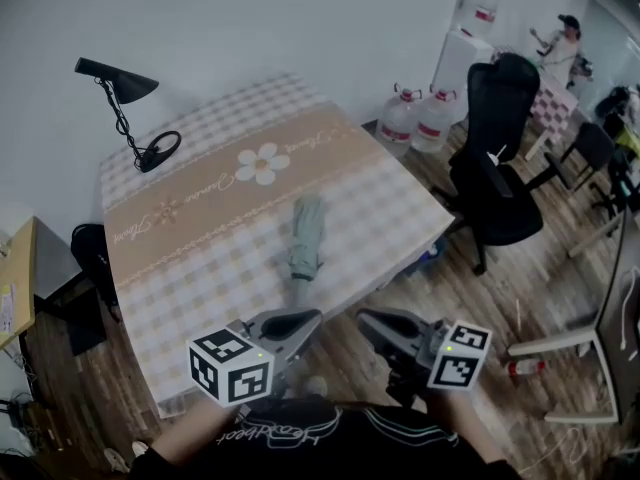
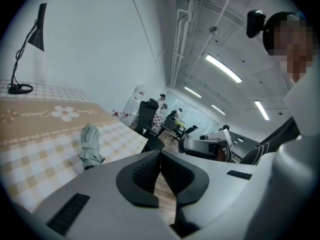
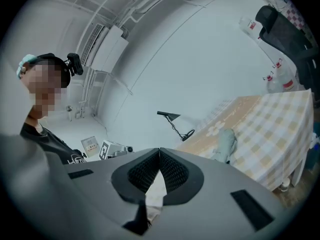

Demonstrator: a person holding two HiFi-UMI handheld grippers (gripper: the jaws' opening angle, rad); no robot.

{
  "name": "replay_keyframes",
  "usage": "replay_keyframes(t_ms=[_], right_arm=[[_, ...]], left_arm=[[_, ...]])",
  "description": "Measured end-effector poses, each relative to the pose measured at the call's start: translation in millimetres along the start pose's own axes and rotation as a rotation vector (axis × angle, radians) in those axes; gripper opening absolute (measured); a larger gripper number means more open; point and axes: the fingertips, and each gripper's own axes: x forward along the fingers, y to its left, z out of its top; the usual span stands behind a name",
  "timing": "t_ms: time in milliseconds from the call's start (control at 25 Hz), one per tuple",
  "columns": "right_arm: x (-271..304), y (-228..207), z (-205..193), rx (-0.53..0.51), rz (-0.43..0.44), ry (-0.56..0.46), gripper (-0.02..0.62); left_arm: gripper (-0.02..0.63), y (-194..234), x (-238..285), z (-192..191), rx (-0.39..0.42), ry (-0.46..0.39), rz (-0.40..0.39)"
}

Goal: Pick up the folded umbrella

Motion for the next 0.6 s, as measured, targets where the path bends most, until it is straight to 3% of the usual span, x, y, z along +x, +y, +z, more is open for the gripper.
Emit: replay_keyframes(t_ms=[160,600], right_arm=[[23,-18,26,-0.005,0.042,0.029,0.012],[76,-96,83,0.009,0.216,0.226,0.012]], left_arm=[[-0.002,25,7,26,-0.016,-0.045,0.037],[-0.002,98,40,76,-0.09,-0.151,0.301]])
